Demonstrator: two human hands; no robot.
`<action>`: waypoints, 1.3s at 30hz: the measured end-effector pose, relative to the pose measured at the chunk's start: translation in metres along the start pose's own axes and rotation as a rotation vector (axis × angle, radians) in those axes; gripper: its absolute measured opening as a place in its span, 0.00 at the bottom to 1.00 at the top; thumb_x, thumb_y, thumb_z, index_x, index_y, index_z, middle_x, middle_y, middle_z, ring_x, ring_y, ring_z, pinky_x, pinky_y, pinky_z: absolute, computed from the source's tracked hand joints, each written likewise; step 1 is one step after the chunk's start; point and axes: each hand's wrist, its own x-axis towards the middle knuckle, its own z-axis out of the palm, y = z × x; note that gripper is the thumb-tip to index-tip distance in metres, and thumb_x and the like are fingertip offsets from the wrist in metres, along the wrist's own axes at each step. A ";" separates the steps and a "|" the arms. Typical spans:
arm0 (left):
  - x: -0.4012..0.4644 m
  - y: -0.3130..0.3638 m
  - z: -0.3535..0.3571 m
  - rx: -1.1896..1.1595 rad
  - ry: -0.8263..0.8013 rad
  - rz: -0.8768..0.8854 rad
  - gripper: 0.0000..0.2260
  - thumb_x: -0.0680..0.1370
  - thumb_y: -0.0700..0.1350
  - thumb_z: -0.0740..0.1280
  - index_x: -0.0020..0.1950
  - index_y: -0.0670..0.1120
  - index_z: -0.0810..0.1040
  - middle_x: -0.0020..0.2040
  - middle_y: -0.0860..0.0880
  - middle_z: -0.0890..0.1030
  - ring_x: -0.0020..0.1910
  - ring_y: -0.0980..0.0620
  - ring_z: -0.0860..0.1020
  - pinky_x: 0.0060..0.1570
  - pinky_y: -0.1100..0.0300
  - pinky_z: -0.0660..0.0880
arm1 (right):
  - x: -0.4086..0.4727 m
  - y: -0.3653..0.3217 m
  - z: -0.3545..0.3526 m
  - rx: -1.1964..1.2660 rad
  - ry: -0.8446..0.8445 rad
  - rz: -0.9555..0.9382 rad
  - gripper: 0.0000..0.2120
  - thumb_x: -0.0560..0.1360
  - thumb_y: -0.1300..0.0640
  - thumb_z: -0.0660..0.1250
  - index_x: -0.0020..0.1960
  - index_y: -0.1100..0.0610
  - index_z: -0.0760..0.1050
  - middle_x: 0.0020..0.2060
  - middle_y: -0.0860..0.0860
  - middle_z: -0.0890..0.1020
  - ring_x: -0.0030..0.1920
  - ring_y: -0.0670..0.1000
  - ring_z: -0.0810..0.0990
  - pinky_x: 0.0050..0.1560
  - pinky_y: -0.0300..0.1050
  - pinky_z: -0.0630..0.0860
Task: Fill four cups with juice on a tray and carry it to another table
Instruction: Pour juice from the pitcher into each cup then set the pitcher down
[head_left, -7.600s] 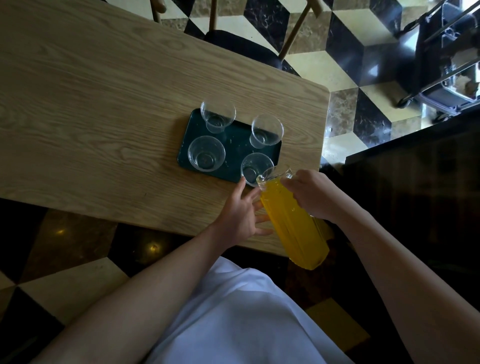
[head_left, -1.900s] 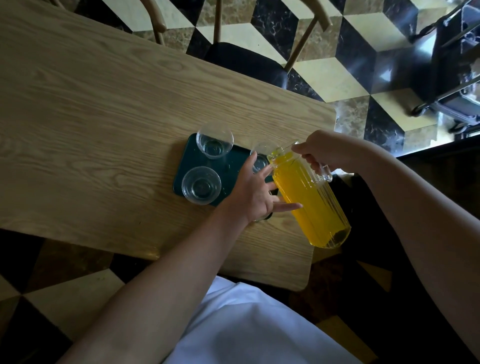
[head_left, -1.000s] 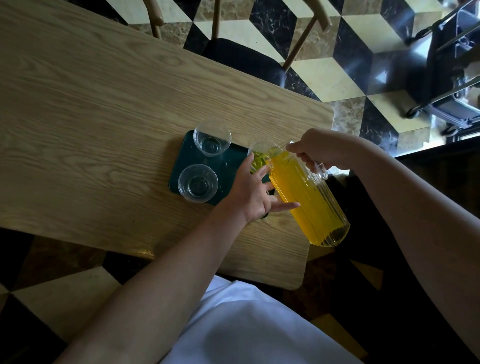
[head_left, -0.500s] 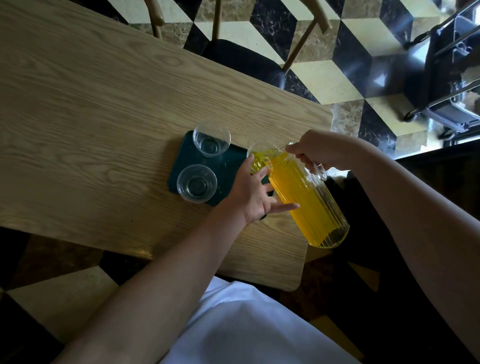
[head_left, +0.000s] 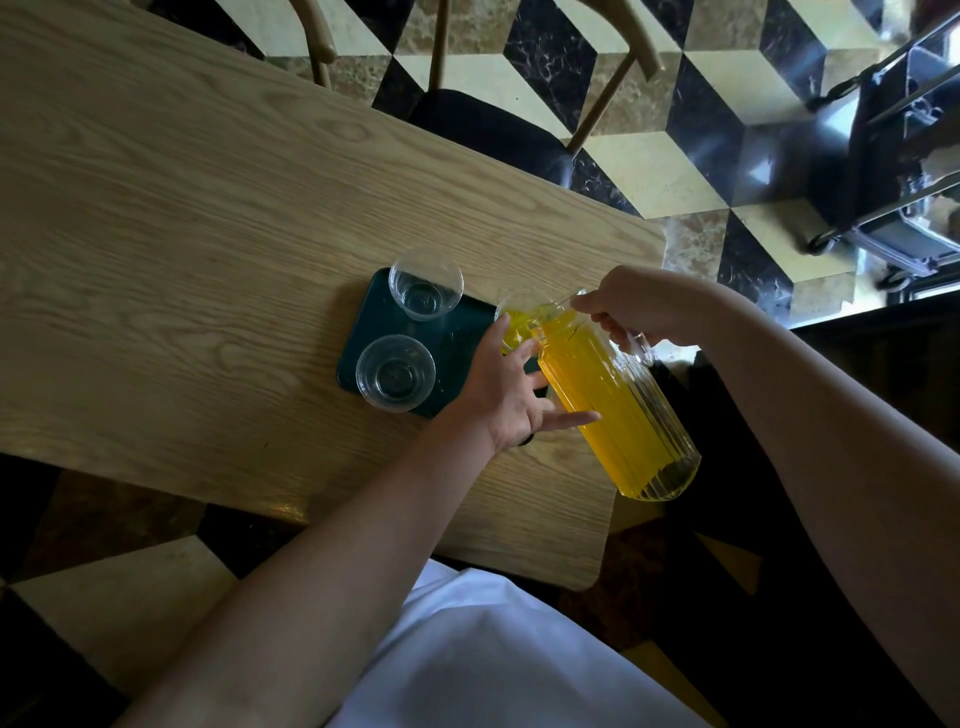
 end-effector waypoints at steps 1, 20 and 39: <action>0.000 0.000 0.000 0.002 -0.001 0.001 0.39 0.78 0.71 0.58 0.85 0.55 0.55 0.84 0.37 0.53 0.79 0.23 0.55 0.53 0.29 0.79 | 0.000 0.000 0.000 0.001 -0.002 0.001 0.22 0.81 0.49 0.63 0.32 0.60 0.72 0.21 0.52 0.73 0.22 0.50 0.69 0.27 0.39 0.67; -0.004 -0.007 0.002 0.002 -0.013 -0.027 0.38 0.79 0.71 0.58 0.85 0.56 0.55 0.84 0.37 0.55 0.78 0.23 0.57 0.53 0.29 0.79 | -0.003 0.003 -0.002 0.020 -0.023 0.024 0.21 0.82 0.49 0.63 0.34 0.60 0.71 0.23 0.53 0.72 0.21 0.50 0.69 0.27 0.39 0.67; -0.017 -0.007 0.010 0.055 0.039 -0.007 0.37 0.79 0.72 0.57 0.84 0.56 0.58 0.84 0.37 0.53 0.79 0.24 0.56 0.53 0.28 0.79 | -0.006 0.013 0.002 0.054 -0.010 0.012 0.20 0.81 0.48 0.63 0.36 0.60 0.71 0.26 0.55 0.73 0.24 0.52 0.70 0.30 0.43 0.67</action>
